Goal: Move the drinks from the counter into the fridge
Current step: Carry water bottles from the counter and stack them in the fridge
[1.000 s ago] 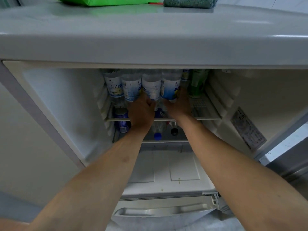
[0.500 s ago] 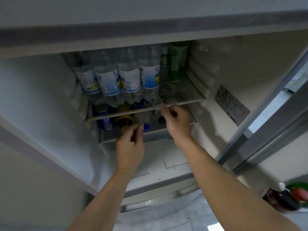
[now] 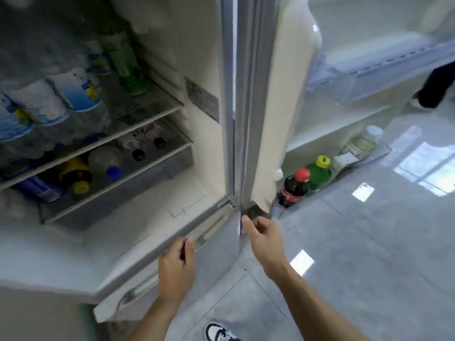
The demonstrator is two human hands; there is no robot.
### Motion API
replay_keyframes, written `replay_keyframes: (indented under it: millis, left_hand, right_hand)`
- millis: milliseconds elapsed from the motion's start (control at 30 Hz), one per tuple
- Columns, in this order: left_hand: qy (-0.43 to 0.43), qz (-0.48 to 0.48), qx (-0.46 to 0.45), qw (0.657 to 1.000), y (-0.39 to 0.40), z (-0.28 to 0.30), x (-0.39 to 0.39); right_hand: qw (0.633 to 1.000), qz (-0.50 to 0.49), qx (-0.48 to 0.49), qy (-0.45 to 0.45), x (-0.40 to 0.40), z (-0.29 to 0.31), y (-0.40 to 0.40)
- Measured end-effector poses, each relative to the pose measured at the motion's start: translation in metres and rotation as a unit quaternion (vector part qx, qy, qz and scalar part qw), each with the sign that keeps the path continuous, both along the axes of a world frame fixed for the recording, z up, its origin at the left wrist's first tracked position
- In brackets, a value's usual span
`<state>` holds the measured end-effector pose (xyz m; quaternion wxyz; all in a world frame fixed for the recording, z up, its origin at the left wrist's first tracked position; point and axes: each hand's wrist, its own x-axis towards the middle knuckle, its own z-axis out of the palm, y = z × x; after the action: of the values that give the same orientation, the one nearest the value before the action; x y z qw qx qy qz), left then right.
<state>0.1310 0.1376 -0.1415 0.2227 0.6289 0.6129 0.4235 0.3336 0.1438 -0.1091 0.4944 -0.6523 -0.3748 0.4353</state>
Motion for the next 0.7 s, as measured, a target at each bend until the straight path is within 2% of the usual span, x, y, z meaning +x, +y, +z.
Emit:
replay_keyframes:
  millis: [167, 267, 367, 433, 533, 633, 700]
  left_hand:
    - [0.034, -0.074, -0.113, 0.99, -0.063, -0.04, 0.053]
    - [0.068, -0.126, -0.146, 0.979, -0.098, -0.062, 0.075]
    - [0.139, -0.165, -0.205, 0.955, -0.123, -0.081, 0.089]
    - [0.191, -0.188, -0.269, 0.925, -0.136, -0.095, 0.094]
    - [0.279, -0.231, -0.375, 0.853, -0.15, -0.115, 0.095]
    - [0.267, -0.262, -0.495, 0.784, -0.155, -0.125, 0.094]
    - [0.254, -0.277, -0.544, 0.75, -0.151, -0.13, 0.096]
  right_hand:
    - [0.986, -0.134, -0.093, -0.038, 0.09, -0.05, -0.118]
    - [0.962, -0.218, -0.164, -0.031, 0.13, -0.076, -0.197]
    - [0.933, -0.284, -0.22, -0.02, 0.157, -0.097, -0.269]
    - [0.912, -0.321, -0.257, -0.006, 0.169, -0.108, -0.309]
    - [0.885, -0.349, -0.306, 0.036, 0.179, -0.125, -0.355]
    - [0.857, -0.364, -0.354, 0.093, 0.178, -0.138, -0.39]
    - [0.836, -0.381, -0.374, 0.124, 0.175, -0.144, -0.41]
